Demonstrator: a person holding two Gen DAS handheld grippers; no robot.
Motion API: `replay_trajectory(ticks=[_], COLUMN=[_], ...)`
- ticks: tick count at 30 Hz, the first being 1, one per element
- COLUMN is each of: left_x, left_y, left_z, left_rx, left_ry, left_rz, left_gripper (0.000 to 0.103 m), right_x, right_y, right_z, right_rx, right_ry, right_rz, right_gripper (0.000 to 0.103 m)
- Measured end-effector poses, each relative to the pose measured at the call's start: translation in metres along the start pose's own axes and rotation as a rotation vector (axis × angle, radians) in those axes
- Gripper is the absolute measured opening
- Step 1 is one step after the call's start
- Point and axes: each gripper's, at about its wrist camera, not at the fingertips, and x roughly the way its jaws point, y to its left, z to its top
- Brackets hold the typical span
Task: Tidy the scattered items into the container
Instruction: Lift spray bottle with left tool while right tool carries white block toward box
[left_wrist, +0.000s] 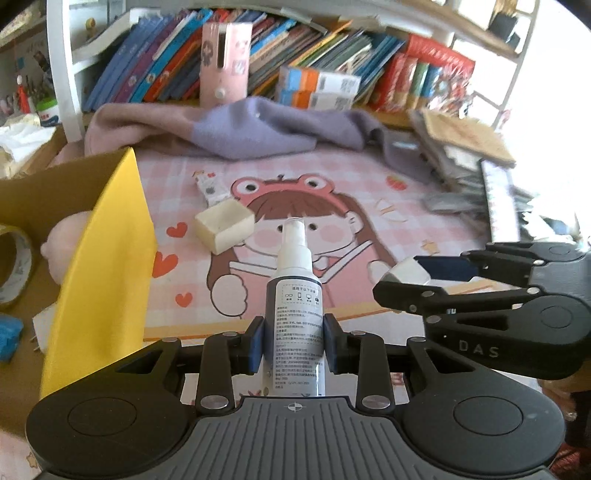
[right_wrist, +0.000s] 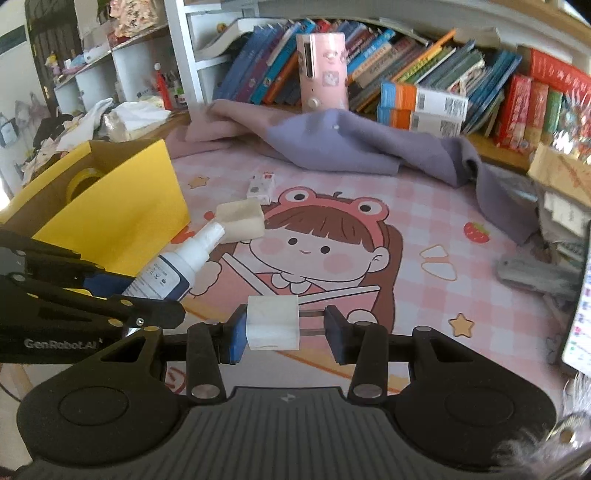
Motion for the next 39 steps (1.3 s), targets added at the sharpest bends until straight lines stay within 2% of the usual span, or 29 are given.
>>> replay_trajectory(ticks=[5, 11, 16, 21, 28, 39], left_x=[-0.033, -0.059, -0.085, -0.105, -0.128, -0.184], left_y=[0.002, 0.009, 0.016, 0.029, 0.051, 0.1], left_z=[-0.006, -0.024, -0.039, -0.052, -0.086, -0.145], left_rx=[-0.001, -0.008, 0.003, 0.015, 0.013, -0.039], left_ry=[-0.05, -0.041, -0.065, -0.091, -0.08, -0.116], left_rz=[-0.051, -0.099, -0.128, -0.139, -0.169, -0.154], left_gripper=[0.031, 0.031, 0.031, 0.031, 0.031, 0.031], right_x=[-0.031, -0.056, -0.074, -0.089, -0.099, -0.116], right_y=[0.014, 0.034, 0.055, 0.082, 0.126, 0.216], right_z=[-0.006, -0.017, -0.022, -0.028, -0.043, -0.073], right_rx=[0.013, 0.051, 0.073, 0.072, 0.069, 0.042], right_ry=[-0.019, -0.032, -0.045, -0.064, -0.06, -0.083], right_rz=[-0.03, -0.058, -0.069, -0.095, -0.119, -0.127], right_gripper=[0.041, 0.041, 0.041, 0.041, 0.041, 0.041])
